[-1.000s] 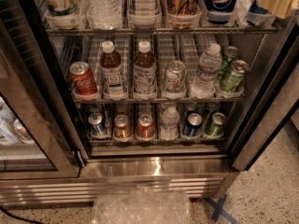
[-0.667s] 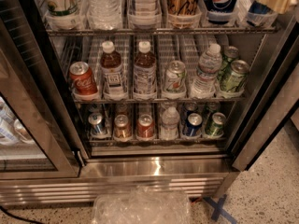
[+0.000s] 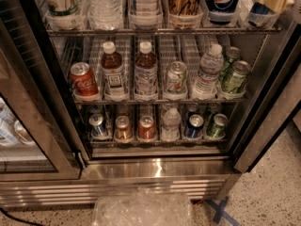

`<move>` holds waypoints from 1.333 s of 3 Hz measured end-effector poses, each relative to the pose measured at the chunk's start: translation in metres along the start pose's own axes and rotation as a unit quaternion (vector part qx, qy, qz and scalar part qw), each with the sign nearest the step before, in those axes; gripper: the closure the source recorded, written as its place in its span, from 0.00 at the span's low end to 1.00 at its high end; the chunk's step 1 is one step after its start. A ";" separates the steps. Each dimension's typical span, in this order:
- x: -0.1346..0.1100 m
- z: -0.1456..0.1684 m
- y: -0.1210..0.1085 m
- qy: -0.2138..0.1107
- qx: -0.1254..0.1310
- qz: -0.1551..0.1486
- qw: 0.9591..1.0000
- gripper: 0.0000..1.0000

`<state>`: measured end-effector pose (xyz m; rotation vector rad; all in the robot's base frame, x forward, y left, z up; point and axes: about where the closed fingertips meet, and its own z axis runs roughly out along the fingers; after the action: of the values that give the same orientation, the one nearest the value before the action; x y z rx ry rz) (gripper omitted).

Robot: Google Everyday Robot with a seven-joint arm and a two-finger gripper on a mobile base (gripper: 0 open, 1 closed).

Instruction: Pick redbull can from top shelf of fridge

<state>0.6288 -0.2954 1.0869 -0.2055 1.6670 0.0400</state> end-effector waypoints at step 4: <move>0.001 0.009 0.003 0.002 -0.002 0.002 1.000 1.00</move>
Offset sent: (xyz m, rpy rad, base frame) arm 0.0340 0.0045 -0.0074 0.0240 0.0103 0.0050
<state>0.6368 -0.2908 1.0849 -0.2058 1.6708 0.0463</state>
